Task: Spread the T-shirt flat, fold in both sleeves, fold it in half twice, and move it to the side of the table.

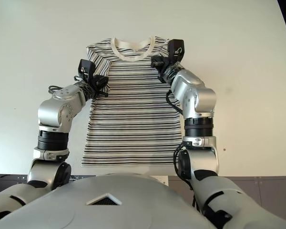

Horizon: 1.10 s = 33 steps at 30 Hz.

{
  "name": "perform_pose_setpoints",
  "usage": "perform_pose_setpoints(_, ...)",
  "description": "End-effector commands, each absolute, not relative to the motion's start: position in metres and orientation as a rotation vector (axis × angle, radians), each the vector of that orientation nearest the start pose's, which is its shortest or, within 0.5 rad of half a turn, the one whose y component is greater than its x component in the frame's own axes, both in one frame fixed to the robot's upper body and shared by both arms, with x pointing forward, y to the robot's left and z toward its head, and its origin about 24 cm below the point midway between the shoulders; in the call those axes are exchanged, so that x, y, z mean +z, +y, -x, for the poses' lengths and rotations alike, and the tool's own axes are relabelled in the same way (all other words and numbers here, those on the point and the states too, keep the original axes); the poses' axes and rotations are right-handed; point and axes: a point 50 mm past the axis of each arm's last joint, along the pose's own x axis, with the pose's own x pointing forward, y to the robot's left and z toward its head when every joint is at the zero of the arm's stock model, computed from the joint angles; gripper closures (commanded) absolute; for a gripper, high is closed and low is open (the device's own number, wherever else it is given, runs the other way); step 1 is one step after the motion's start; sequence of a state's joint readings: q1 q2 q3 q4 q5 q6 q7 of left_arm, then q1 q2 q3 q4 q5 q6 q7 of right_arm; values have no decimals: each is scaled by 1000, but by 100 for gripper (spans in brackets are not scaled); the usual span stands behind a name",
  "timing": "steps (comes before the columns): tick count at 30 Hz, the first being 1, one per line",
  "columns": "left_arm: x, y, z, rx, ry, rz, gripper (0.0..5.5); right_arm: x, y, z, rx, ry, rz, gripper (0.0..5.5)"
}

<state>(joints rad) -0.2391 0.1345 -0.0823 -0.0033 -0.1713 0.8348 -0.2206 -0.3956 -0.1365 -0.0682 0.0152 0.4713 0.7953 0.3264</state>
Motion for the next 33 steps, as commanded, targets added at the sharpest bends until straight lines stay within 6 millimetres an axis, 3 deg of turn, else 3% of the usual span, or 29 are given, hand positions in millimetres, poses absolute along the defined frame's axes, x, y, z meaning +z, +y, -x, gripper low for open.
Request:
perform_pose_setpoints(1,26,135,-272,-349,627,-5,437,113,-160,-281,639,308,-290,472)
perform_pose_setpoints(5,26,144,-266,-383,583,-136,437,98,-229,-278,442,352,-73,472)
perform_pose_setpoints(8,26,147,-266,-413,552,-232,437,69,-248,-272,377,423,92,472)
perform_pose_setpoints(12,26,144,-266,-441,540,-254,437,33,-239,-260,441,489,248,472)
perform_pose_setpoints(14,25,144,-267,-451,539,-263,437,26,-227,-254,509,483,248,472)
perform_pose_setpoints(18,25,145,-266,-458,536,-277,437,42,-204,-252,631,355,188,472)
perform_pose_setpoints(21,27,143,-267,-482,515,-297,437,50,-195,-252,669,291,268,472)
perform_pose_setpoints(25,29,140,-266,-521,493,-327,437,39,-187,-247,708,309,378,472)
perform_pose_setpoints(30,39,136,-261,-654,400,-447,437,7,-176,-242,803,416,366,472)
perform_pose_setpoints(33,59,143,-259,-721,306,-490,437,28,-175,-247,808,322,284,472)
